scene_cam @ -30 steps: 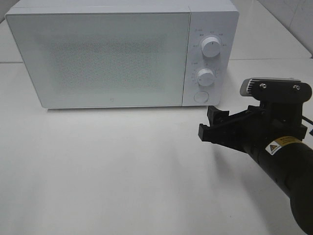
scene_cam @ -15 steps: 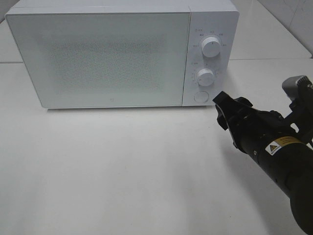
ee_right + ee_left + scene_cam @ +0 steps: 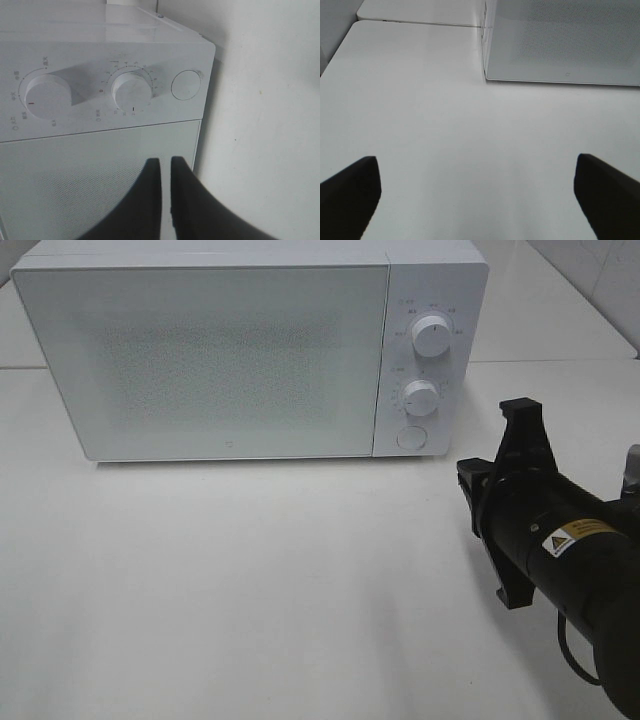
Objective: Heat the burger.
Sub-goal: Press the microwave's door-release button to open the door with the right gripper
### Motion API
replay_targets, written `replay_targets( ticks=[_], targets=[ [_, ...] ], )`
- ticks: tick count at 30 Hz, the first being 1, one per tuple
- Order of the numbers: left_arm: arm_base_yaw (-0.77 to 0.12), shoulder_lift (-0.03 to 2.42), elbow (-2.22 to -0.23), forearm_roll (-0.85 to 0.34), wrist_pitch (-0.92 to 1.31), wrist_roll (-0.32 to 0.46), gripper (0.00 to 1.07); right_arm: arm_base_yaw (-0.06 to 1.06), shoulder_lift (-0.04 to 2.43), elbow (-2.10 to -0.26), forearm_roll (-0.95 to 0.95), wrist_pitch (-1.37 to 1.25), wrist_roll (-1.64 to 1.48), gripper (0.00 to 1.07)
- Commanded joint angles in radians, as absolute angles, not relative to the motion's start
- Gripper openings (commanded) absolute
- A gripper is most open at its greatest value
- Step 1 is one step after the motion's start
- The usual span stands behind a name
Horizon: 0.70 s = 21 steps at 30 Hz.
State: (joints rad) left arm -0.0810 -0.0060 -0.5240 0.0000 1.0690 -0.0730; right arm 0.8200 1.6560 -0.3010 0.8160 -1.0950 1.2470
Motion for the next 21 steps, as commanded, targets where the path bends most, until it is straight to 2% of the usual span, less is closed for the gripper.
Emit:
replay_targets(
  ticks=[1, 15, 21],
  targets=[
    [-0.077, -0.02, -0.525, 0.0, 1.066, -0.075, 0.98, 0.822, 1.656, -0.308, 0.813, -1.078, 1.297, 0.01],
    [-0.077, -0.02, -0.525, 0.0, 1.066, -0.075, 0.98, 0.815, 1.657, -0.31, 0.864, -1.069, 1.298, 0.0],
    [-0.077, -0.02, -0.525, 0.0, 1.066, -0.075, 0.98, 0.815, 1.738, -0.33, 0.845, -1.072, 1.378, 0.0]
  ],
)
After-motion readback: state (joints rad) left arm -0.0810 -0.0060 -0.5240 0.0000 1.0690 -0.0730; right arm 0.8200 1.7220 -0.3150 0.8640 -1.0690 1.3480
